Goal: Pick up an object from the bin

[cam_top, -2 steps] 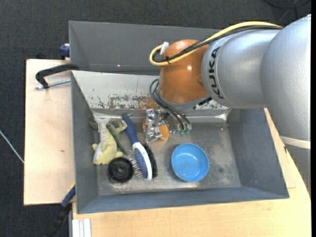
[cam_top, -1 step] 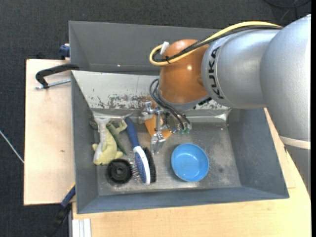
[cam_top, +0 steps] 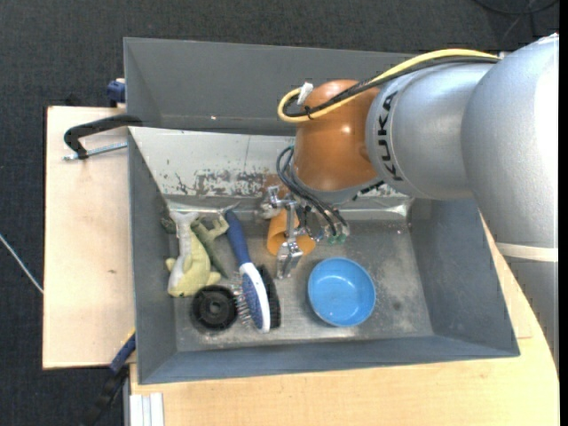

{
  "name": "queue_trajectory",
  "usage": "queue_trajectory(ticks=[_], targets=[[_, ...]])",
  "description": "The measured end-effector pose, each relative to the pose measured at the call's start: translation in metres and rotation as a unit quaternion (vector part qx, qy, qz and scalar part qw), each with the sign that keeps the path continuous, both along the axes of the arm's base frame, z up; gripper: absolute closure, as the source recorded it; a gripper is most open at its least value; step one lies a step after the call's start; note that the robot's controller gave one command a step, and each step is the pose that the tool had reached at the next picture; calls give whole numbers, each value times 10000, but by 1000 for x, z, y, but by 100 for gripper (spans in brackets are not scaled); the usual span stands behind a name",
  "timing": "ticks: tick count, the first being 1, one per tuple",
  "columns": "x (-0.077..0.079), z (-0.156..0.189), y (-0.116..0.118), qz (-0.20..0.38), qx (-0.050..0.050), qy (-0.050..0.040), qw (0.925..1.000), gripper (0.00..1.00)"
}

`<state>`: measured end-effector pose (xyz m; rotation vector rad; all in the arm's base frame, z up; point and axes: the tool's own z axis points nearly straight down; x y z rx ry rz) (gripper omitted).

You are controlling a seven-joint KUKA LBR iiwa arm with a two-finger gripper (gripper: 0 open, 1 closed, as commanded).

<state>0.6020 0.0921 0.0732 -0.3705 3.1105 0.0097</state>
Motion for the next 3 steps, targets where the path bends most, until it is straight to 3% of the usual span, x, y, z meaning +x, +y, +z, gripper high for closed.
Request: queue_trajectory(ticks=[1, 2, 3], targets=[[2, 3, -1, -5, -8, -35, 10000, 100], [-2, 0, -2, 1, -29, 44, 10000, 0], [2, 3, -1, -6, -9, -40, 10000, 100]])
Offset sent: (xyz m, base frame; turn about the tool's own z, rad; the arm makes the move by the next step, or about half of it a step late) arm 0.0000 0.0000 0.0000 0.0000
